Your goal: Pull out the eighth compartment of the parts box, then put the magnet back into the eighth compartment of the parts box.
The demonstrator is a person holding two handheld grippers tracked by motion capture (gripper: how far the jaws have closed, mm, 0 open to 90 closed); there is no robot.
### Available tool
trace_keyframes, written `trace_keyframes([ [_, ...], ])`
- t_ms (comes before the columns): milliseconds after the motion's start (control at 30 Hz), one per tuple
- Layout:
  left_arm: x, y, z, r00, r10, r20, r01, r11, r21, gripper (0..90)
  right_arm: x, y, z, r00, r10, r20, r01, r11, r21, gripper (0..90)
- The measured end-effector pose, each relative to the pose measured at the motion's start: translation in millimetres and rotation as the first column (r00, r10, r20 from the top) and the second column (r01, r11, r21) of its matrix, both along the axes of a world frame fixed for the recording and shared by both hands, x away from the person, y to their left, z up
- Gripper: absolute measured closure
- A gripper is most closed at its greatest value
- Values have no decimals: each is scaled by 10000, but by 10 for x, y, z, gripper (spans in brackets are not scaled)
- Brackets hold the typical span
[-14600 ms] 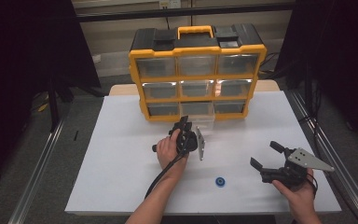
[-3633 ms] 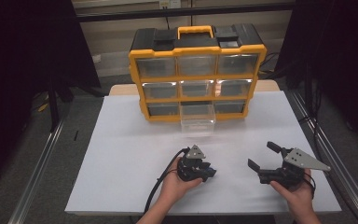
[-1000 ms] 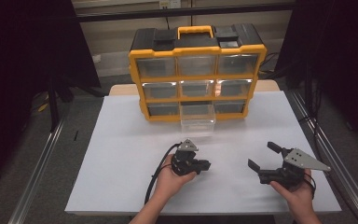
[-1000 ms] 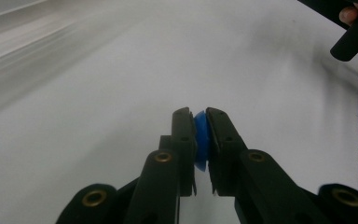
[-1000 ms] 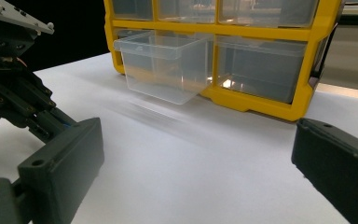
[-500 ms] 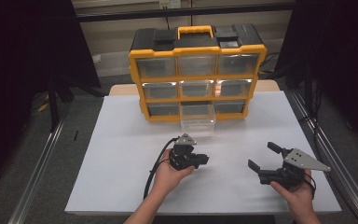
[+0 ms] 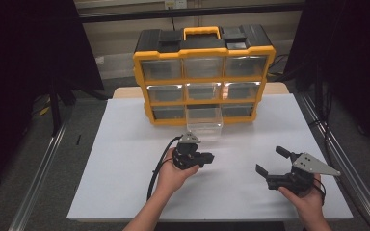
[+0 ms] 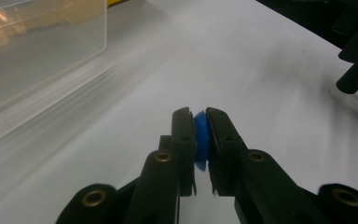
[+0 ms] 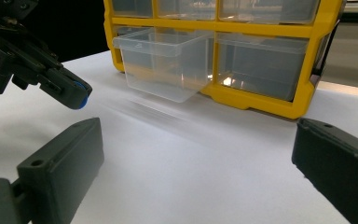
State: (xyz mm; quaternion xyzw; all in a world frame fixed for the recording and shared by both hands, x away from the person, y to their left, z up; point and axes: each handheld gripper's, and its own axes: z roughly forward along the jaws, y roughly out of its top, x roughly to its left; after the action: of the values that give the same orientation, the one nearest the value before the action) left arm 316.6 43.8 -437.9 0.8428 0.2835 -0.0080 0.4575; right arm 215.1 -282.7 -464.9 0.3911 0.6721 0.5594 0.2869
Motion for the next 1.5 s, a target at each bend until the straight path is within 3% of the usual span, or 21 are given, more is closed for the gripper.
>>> trace_keyframes([
  [133, 17, 2, 37, 10000, 57, 3, -57, 9999, -108, 825, 1, 3, 1, 10000, 4, 21, -4, 10000, -34, 18],
  [267, 39, 22, 76, 10000, 47, 47, -48, 9999, 98, 826, -3, 13, 2, 10000, 31, -35, -31, 10000, -27, 18],
  [300, 42, 22, 73, 9999, 90, 62, -90, 9999, -50, 825, 2, 12, 1, 10000, 37, -9, -37, 10000, -59, 18],
  [333, 47, 28, 86, 9999, 99, 84, -99, 9999, 62, 825, 4, 15, -1, 10000, 50, -32, -50, 10000, -65, 18],
  [367, 54, 30, 85, 9999, 89, 68, -88, 9998, -151, 825, 8, 16, -3, 10000, 56, -25, -56, 9999, -101, 18],
  [433, 63, 43, 109, 9999, 111, 101, -111, 9999, -7, 825, 15, 23, -4, 10000, 60, -49, -60, 10000, -65, 18],
  [467, 67, 43, 106, 9998, 143, 101, -141, 9998, -143, 825, 18, 24, -4, 10000, 84, -30, -84, 10000, -51, 18],
  [500, 53, 36, 114, 9985, 481, 255, -483, 9988, 85, 825, 20, 25, -4, 9999, 95, -36, -96, 9999, -43, 18],
  [533, 67, 48, 116, 9997, 198, 117, -196, 9998, -100, 825, 21, 24, -3, 10000, 75, -32, -75, 9999, -67, 18],
  [600, 70, 52, 128, 9998, 148, 119, -148, 9999, -33, 826, 24, 28, -1, 10000, 65, -50, -65, 10000, -56, 18],
  [667, 72, 53, 142, 9998, 141, 163, -139, 9998, -114, 825, 27, 28, 1, 10000, 87, -34, -88, 9999, -54, 18],
  [700, 58, 39, 152, 9984, 467, 317, -470, 9989, 80, 826, 30, 29, 0, 10000, 83, -22, -83, 10000, -26, 18],
  [733, 74, 54, 161, 9998, 165, 108, -165, 9999, 50, 826, 33, 25, 0, 10000, 79, -19, -79, 10000, -35, 19],
  [833, 91, 38, 139, 9999, 57, 123, -56, 9999, -112, 826, 33, 19, 3, 10000, 18, -7, -18, 10000, 6, 18],
  [900, 89, 21, 134, 9999, 139, 75, -137, 9996, -243, 825, 26, 17, 3, 10000, 39, -9, -39, 10000, -2, 18],
  [1067, 106, 1, 147, 9999, 42, 111, -40, 9999, -126, 825, 13, 13, 2, 10000, 53, -15, -53, 10000, 1, 17],
  [1100, 101, -5, 155, 9996, 217, 204, -216, 9998, -44, 825, 11, 10, 1, 10000, 81, -11, -81, 9999, -74, 17],
  [1167, 113, -4, 163, 9998, 103, 139, -99, 9994, -323, 825, 9, 11, 6, 10000, 60, -23, -60, 10000, -67, 17],
  [1333, 132, 6, 228, 9997, 90, 246, -91, 10000, 14, 825, 14, 15, 3, 10000, 93, -15, -93, 9999, -105, 17],
  [1500, 169, 10, 246, 9996, 138, 258, -136, 9999, -69, 825, 9, 7, 2, 10000, 66, -46, -66, 10000, -43, 17],
])
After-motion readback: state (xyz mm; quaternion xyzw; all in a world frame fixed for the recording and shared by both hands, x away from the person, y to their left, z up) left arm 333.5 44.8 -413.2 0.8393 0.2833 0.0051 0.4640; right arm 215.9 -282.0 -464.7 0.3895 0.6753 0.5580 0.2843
